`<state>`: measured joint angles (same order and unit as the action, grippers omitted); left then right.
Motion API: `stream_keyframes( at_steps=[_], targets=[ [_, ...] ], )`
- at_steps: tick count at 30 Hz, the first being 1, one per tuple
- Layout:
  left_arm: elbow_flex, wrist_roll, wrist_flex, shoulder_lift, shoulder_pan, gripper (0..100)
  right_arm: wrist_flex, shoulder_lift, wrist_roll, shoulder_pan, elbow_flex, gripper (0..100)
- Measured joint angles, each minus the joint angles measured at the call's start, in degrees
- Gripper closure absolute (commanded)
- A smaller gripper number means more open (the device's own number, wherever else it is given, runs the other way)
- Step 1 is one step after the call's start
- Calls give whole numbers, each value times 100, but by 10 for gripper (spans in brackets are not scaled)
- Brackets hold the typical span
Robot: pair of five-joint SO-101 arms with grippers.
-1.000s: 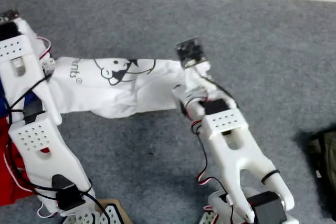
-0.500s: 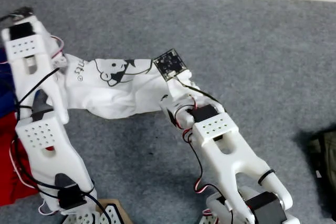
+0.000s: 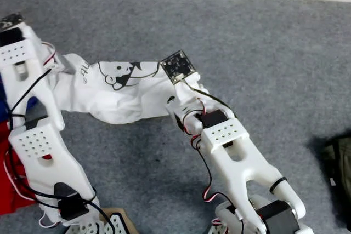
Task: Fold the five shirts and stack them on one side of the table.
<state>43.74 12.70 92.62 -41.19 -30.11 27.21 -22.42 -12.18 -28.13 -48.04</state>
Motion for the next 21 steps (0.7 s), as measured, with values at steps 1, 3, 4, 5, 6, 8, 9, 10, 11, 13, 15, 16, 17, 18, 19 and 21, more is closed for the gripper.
stream_keyframes(
  at_steps=[1, 3, 4, 5, 6, 8, 9, 10, 11, 13, 15, 16, 17, 18, 19, 21],
  targets=[
    [-9, 0, 0, 0, -62, 732, 0, 0, 0, 0, 0, 896],
    [-18, 0, 0, 0, -193, 732, 0, 9, 0, 0, 0, 896],
    [-18, 0, 9, 0, -281, 732, 0, 70, 0, 0, 0, 896],
    [-18, 0, 18, 0, -360, 732, 0, 176, 0, 0, 0, 896],
    [-18, 0, 88, 0, -431, 733, 0, 299, 0, 0, 0, 896],
    [-18, 0, 237, 0, -536, 733, 0, 554, 0, 0, 0, 896],
    [-18, 0, 325, 0, -571, 733, 0, 677, 0, 0, 9, 896],
    [-18, 0, 369, 0, -598, 733, 0, 747, 0, 0, 35, 896],
    [-18, 0, 404, 0, -624, 733, 0, 782, 0, 0, 70, 896],
    [-35, 0, 475, 0, -677, 733, -9, 782, 0, 0, 105, 896],
    [-220, 0, 475, 0, -712, 733, -9, 765, 0, -9, 105, 896],
    [-343, 9, 475, 0, -721, 733, -9, 721, 0, -70, 114, 896],
    [-448, 18, 475, 0, -721, 733, -9, 651, 0, -167, 132, 896],
    [-536, 9, 475, 0, -712, 733, -9, 563, 0, -316, 149, 896],
    [-615, 0, 475, 0, -695, 733, -9, 484, 0, -484, 211, 896],
    [-774, 18, 475, 0, -659, 733, -9, 396, 0, -862, 308, 896]
  ],
)
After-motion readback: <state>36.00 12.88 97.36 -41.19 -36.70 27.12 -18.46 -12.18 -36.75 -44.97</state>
